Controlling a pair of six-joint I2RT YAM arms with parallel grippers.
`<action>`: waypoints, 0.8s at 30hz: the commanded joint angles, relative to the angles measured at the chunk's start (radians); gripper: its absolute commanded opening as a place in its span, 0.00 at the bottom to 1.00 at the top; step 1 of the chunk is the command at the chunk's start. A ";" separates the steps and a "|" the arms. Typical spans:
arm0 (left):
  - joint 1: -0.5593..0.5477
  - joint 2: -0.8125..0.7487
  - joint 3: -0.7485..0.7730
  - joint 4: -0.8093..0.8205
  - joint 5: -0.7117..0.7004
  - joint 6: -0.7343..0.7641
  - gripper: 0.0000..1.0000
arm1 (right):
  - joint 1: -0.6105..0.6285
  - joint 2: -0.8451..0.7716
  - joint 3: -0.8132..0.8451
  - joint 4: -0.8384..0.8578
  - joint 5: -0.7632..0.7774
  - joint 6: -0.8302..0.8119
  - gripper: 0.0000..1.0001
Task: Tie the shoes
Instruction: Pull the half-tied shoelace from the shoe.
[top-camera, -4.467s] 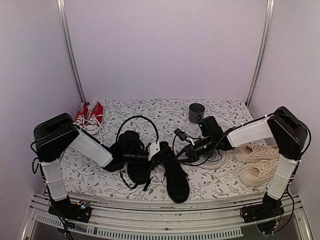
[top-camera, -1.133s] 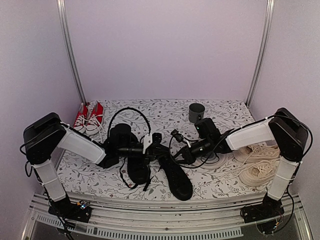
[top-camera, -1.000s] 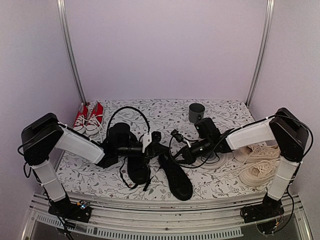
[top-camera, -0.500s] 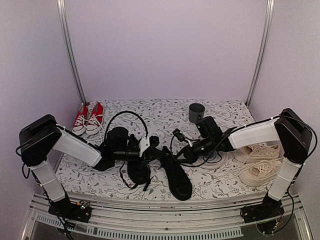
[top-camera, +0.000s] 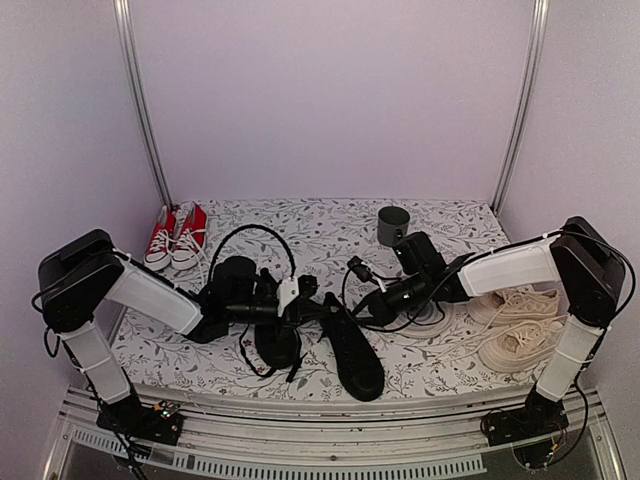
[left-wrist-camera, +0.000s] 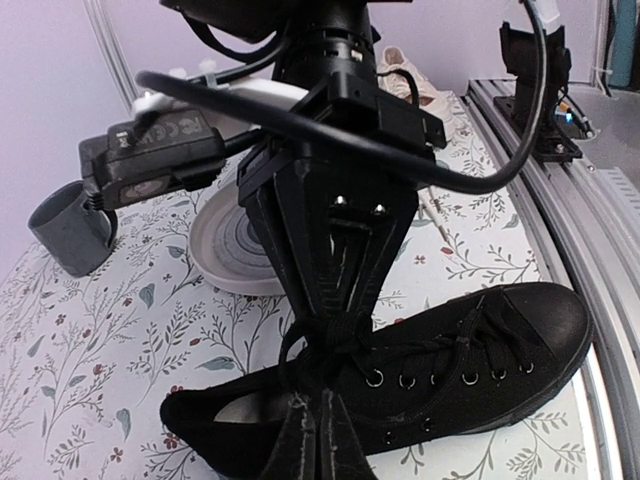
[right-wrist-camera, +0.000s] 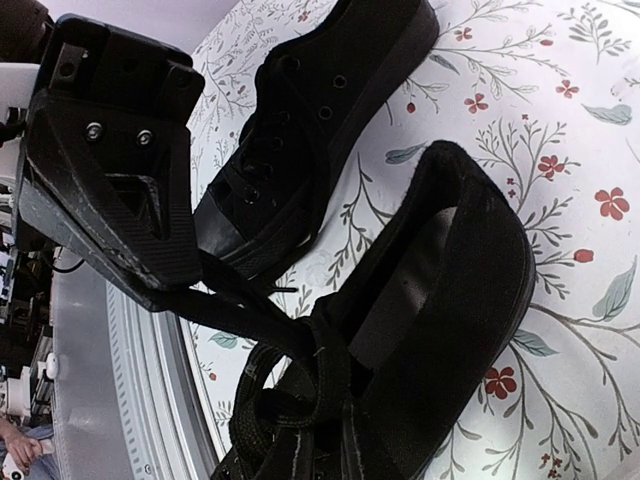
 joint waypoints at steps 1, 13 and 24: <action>0.006 -0.022 -0.008 0.000 -0.004 0.013 0.00 | -0.004 -0.020 0.016 0.019 -0.041 0.002 0.14; 0.078 -0.111 0.177 -0.532 0.157 0.386 0.56 | -0.004 -0.009 0.025 0.007 -0.073 -0.031 0.17; 0.068 0.010 0.399 -0.938 0.109 0.727 0.71 | -0.004 0.008 0.034 0.018 -0.087 -0.028 0.17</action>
